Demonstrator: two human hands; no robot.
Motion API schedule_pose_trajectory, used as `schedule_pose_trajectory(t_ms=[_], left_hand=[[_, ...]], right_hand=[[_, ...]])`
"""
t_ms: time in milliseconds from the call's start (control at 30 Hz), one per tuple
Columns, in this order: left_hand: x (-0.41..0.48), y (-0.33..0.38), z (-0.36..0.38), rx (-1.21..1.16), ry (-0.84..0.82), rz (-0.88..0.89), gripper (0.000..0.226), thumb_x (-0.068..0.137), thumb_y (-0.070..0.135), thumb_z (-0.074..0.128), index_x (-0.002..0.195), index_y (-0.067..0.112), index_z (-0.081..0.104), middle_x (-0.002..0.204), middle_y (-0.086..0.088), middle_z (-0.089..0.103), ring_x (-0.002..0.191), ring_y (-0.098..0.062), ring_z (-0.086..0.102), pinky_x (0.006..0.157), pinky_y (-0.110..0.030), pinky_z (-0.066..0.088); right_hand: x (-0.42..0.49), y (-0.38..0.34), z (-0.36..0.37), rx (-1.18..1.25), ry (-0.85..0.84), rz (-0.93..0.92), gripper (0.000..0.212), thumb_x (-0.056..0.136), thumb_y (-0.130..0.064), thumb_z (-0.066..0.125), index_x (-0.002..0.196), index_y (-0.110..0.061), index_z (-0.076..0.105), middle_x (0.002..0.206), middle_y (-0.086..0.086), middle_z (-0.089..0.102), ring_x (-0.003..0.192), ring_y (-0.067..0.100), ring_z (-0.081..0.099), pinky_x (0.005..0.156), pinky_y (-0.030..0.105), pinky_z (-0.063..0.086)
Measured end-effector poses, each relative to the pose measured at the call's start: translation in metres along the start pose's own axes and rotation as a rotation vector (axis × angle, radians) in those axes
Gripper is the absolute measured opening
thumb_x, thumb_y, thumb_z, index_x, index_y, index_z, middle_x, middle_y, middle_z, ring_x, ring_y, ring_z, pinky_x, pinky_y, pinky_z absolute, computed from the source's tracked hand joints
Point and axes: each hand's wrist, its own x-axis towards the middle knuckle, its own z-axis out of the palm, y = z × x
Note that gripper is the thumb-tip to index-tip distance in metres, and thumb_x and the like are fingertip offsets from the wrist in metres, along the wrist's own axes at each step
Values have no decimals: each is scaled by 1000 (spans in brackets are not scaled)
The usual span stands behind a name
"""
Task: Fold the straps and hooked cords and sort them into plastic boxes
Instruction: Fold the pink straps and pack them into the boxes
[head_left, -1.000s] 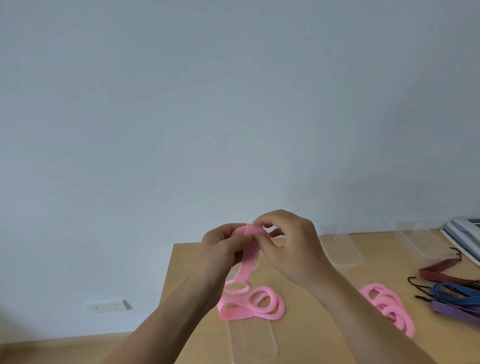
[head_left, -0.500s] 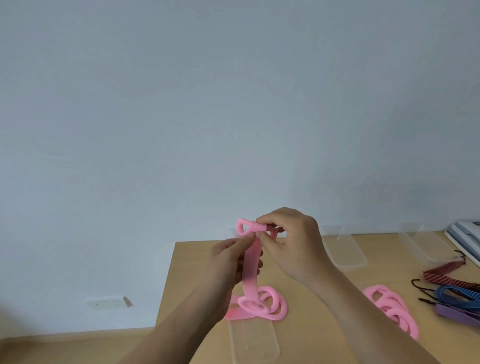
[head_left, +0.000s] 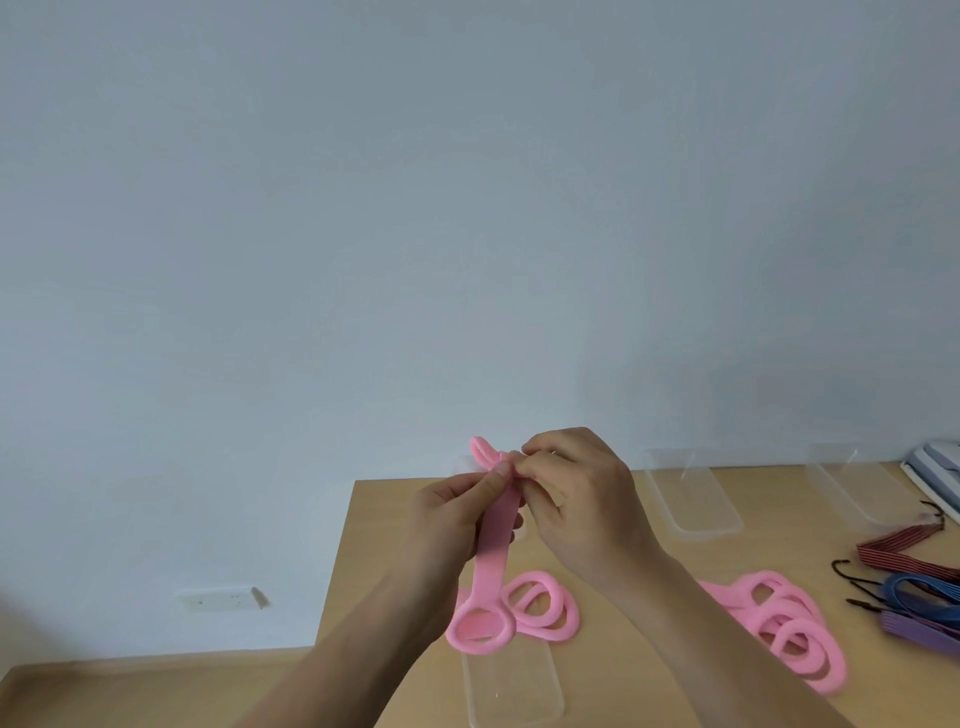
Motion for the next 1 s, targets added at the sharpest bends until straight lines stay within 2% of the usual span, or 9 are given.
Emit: schedule_pose_trajectory(t_ms=[100, 267, 367, 533, 633, 700, 833, 933, 1000], left_hand=[[2, 0, -2, -6, 3, 20, 30, 95, 27, 71, 87, 0, 81, 90, -31, 73, 72, -25, 70, 66, -28, 61], [3, 1, -5, 16, -19, 43, 21, 98, 18, 67, 88, 9, 84, 96, -25, 75, 80, -26, 72, 78, -35, 61], [2, 0, -6, 58, -26, 61, 20, 98, 14, 67, 87, 11, 84, 93, -23, 76, 80, -26, 73, 82, -40, 62], [1, -4, -7, 134, -40, 87, 18, 99, 12, 65, 93, 8, 82, 88, -17, 78, 89, -37, 74, 85, -44, 62], [0, -4, -8, 141, -54, 65, 20, 100, 15, 66, 90, 10, 83, 87, -17, 78, 81, -31, 75, 83, -46, 63], [1, -3, -8, 142, -60, 49, 21, 98, 20, 68, 86, 15, 84, 84, -15, 78, 74, -23, 75, 75, -39, 64], [4, -3, -10, 137, -53, 19, 19, 94, 30, 74, 83, 18, 84, 81, -16, 78, 70, -22, 75, 68, -33, 63], [7, -3, -14, 99, -83, -1, 21, 89, 37, 78, 89, 17, 84, 90, -17, 79, 82, -29, 78, 74, -35, 64], [8, -4, -16, 53, -116, -5, 36, 85, 48, 76, 95, 14, 83, 97, -18, 79, 92, -33, 77, 83, -39, 64]], right_hand=[[0, 0, 1, 2, 1, -13, 11, 82, -1, 76, 86, -12, 76, 87, 0, 68, 85, 22, 61, 69, 33, 53], [4, -1, -7, 111, -34, 97, 16, 82, -14, 75, 98, -16, 76, 95, -6, 69, 100, 18, 59, 85, 28, 49], [10, -2, -12, 167, -152, 200, 23, 89, -26, 65, 109, -17, 73, 104, -8, 68, 106, 12, 55, 92, 22, 43], [16, -3, -18, 244, -308, 246, 10, 87, -18, 67, 94, -23, 73, 86, -15, 69, 87, 6, 59, 74, 16, 46], [16, -4, -20, 242, -283, 264, 8, 84, -16, 69, 88, -22, 72, 81, -14, 70, 82, 8, 61, 73, 20, 47], [16, -5, -19, 227, -241, 254, 4, 86, -17, 70, 84, -20, 72, 78, -10, 69, 79, 11, 60, 73, 27, 47], [16, -5, -16, 175, -179, 204, 3, 88, -19, 71, 84, -19, 71, 78, -10, 66, 78, 14, 58, 70, 32, 48], [13, -6, -11, 150, -130, 166, 4, 88, -13, 73, 88, -17, 72, 82, -10, 65, 76, 11, 58, 67, 24, 48], [11, -6, -7, 158, -95, 148, 8, 86, -9, 74, 90, -16, 72, 85, -9, 65, 76, 8, 58, 65, 16, 46]])
